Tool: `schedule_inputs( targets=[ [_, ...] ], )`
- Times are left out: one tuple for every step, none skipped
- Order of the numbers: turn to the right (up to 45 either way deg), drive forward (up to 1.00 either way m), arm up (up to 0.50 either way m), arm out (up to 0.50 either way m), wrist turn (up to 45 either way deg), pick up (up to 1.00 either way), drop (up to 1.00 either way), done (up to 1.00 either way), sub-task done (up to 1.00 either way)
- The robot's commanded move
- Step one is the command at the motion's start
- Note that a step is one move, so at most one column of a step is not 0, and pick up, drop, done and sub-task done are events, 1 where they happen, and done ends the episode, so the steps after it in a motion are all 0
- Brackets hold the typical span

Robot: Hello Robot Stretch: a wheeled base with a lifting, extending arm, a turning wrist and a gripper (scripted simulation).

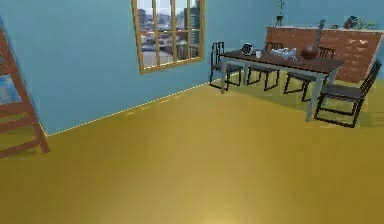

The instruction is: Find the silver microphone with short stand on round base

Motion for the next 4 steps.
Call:
schedule_inputs(
  targets=[
    [0.0,1.00,0.00,0.00,0.0,0.00,0.00,0.00,0.00],
    [0.0,1.00,0.00,0.00,0.0,0.00,0.00,0.00,0.00],
    [0.0,1.00,0.00,0.00,0.0,0.00,0.00,0.00,0.00],
    [-3.0,0.00,0.00,0.00,0.0,0.00,0.00,0.00,0.00]
  ],
)
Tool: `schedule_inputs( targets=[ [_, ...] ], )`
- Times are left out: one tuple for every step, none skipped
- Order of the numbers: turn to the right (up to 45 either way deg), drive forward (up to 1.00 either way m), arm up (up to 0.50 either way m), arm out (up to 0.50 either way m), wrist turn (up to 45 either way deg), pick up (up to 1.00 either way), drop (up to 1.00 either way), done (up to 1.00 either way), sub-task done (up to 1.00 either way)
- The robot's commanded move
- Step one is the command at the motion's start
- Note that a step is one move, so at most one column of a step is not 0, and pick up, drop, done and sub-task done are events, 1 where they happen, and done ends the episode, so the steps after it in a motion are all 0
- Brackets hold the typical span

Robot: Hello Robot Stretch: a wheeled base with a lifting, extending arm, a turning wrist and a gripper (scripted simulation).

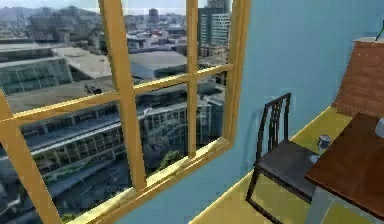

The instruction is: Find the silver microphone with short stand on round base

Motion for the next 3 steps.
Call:
schedule_inputs(
  targets=[
    [0.0,0.30,0.00,0.00,0.0,0.00,0.00,0.00,0.00],
    [45.0,0.00,0.00,0.00,0.0,0.00,0.00,0.00,0.00],
    [0.0,0.00,0.00,0.00,0.0,0.00,0.00,1.00,0.00]
  ],
)
